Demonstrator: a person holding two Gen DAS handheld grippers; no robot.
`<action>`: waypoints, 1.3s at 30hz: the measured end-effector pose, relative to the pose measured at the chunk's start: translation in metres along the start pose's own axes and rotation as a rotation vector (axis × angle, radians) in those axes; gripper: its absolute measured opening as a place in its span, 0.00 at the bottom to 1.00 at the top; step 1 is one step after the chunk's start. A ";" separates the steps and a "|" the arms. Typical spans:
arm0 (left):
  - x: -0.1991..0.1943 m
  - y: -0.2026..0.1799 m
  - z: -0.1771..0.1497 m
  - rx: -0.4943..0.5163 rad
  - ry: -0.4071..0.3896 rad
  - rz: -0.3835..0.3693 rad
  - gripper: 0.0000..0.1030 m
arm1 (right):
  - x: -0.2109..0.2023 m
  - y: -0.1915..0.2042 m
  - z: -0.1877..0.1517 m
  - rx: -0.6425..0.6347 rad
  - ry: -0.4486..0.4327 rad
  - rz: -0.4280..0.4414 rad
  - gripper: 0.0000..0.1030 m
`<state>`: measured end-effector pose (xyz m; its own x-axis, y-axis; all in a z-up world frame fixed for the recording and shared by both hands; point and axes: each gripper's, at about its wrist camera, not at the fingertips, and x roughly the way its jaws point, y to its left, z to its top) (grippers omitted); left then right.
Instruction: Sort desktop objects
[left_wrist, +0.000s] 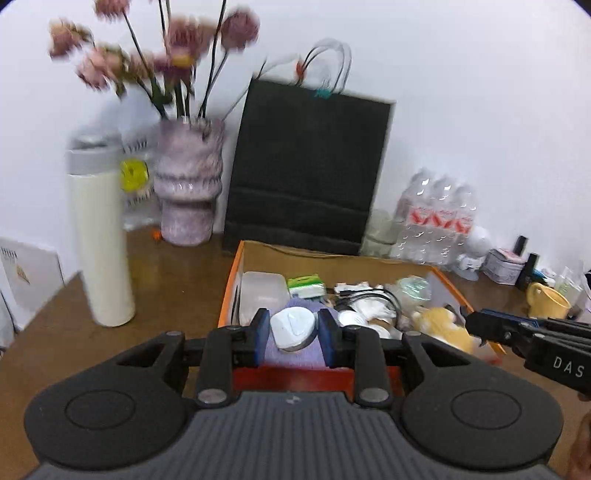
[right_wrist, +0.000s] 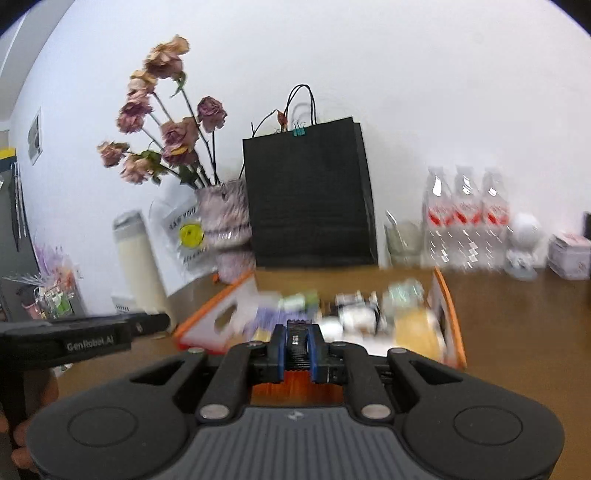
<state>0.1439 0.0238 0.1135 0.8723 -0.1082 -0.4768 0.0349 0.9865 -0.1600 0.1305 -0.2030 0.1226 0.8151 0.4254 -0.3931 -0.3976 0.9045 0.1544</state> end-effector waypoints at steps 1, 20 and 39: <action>0.018 0.003 0.011 -0.009 0.040 0.001 0.28 | 0.016 -0.003 0.009 -0.001 0.009 -0.002 0.11; 0.110 0.010 0.030 0.108 0.271 -0.027 0.75 | 0.196 -0.040 0.032 0.147 0.541 -0.022 0.46; 0.041 -0.019 0.038 0.068 0.349 0.149 1.00 | 0.066 -0.063 0.052 0.093 0.495 -0.262 0.93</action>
<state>0.1977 0.0053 0.1303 0.6520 0.0127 -0.7582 -0.0370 0.9992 -0.0151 0.2318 -0.2307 0.1341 0.5778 0.1420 -0.8038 -0.1520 0.9862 0.0650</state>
